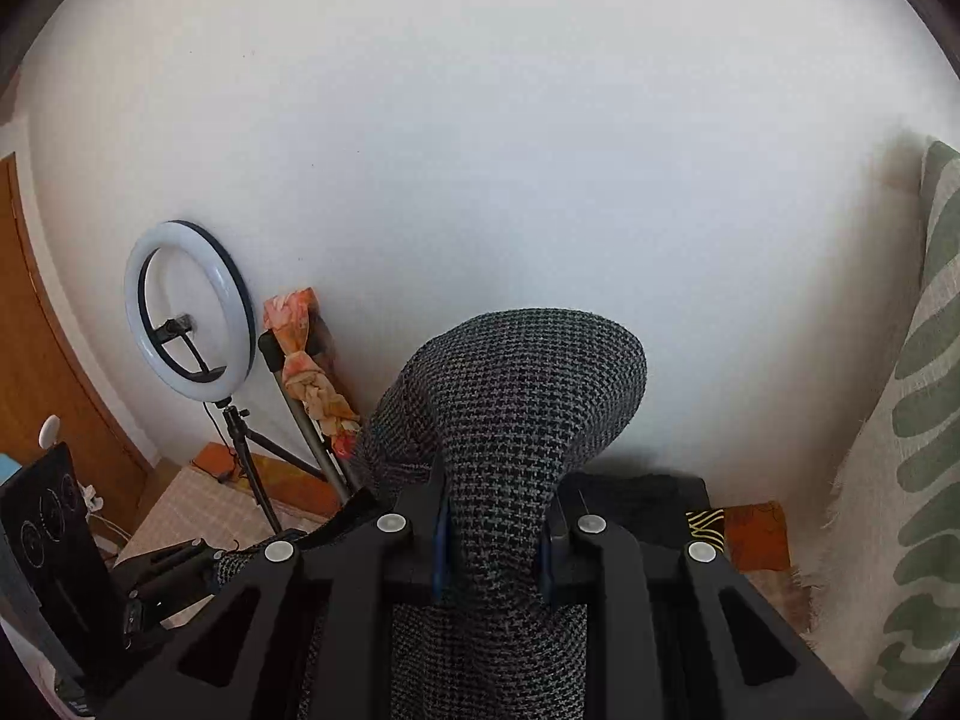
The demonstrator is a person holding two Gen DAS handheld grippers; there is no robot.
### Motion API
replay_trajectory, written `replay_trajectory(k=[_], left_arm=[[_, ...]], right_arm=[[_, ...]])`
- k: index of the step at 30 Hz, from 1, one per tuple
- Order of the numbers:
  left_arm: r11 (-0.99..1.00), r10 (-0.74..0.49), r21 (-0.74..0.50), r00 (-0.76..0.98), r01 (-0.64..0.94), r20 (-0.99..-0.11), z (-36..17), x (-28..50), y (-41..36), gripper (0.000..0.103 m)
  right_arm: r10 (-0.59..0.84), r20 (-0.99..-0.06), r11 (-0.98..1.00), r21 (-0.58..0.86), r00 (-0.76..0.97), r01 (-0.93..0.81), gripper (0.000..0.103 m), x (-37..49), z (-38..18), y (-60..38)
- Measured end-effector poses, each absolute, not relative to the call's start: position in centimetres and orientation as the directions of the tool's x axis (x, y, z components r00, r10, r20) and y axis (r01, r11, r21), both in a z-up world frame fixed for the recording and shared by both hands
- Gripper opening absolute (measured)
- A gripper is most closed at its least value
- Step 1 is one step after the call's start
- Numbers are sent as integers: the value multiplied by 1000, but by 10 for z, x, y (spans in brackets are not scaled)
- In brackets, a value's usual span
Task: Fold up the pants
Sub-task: 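Carry the bundle with both grippers onto the stack of dark clothes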
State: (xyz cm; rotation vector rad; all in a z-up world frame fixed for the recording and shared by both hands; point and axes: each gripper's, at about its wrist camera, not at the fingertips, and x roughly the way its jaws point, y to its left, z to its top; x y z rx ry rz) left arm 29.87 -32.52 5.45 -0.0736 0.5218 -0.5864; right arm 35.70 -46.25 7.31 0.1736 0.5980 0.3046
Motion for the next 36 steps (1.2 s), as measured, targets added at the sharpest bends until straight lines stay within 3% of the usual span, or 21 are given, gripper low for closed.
replay_trajectory(k=[12,15,18,20,21,26,32,36], left_arm=[[841,-521,-181,673,510,-525,-26,332,-382,15],[825,-539,-198,630,530,-560,-36,333,-383,17],[815,-544,-193,607,546,-579,-36,328,-382,25],[820,-527,-163,614,548,-587,-35,324,-379,36],[824,-520,-159,615,544,-593,-35,323,-378,46],[837,-520,-248,565,489,-641,-50,329,-351,55],[840,-504,-240,534,488,-679,-70,316,-337,56],[845,-511,-266,552,464,-659,-60,310,-324,56]], right_arm=[[309,-615,950,233,725,-207,21,428,-15,-512],[234,-675,971,199,700,-133,29,445,-42,-520],[162,-710,985,163,685,-64,46,449,-56,-534],[119,-716,988,154,688,-10,55,447,-56,-541],[93,-713,990,141,695,12,58,444,-53,-543],[31,-678,993,104,734,54,58,421,-35,-546],[25,-637,998,55,771,13,58,379,-18,-520],[14,-660,1000,21,751,0,58,362,-27,-506]])
